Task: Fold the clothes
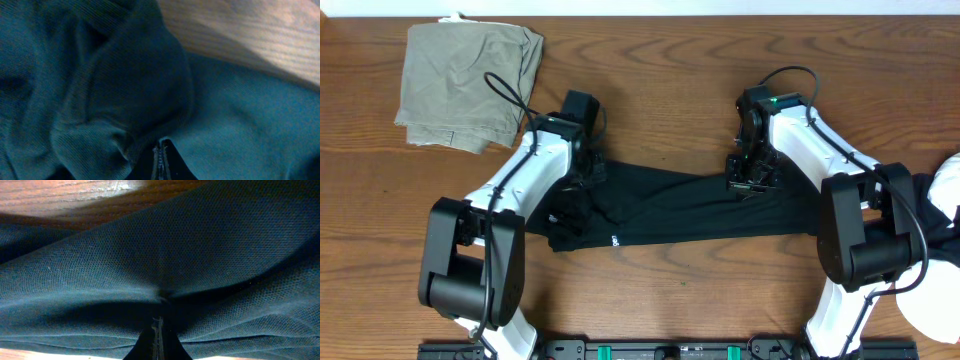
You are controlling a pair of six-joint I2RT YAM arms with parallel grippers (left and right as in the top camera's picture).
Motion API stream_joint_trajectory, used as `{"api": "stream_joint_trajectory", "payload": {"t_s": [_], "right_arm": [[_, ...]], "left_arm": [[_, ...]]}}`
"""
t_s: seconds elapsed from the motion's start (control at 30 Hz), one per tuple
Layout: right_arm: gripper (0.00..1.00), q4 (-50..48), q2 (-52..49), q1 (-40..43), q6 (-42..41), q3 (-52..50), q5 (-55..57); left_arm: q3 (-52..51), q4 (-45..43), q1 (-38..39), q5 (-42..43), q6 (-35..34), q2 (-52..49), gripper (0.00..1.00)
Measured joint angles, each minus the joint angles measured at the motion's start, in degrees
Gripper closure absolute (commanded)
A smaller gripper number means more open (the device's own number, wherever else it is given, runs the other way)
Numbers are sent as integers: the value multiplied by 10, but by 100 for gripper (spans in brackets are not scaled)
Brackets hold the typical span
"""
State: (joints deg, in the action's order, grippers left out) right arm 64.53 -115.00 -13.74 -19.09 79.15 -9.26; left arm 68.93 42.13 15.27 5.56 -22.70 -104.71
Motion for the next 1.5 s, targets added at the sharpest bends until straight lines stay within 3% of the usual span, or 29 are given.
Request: {"api": "stream_joint_trajectory", "payload": {"t_s": [0.83,1.27,1.33,1.43,1.5], "right_arm": [[99,8,0,1,0,0,0],[99,77,1,70,-13,34,40],[99,77,7,87,-13,36,44],[98,84,28,113,-13,36,53],[78,90,50,134,-13,36,58]], "left_arm": [[0,46,-134,-78,2,-14,94],[23,76,-136,-94,1,194,93],[24,82,-136,-79,2,214,84],[24,88,-136,-37,7,220,54],[24,89,-136,-13,7,217,30]]}}
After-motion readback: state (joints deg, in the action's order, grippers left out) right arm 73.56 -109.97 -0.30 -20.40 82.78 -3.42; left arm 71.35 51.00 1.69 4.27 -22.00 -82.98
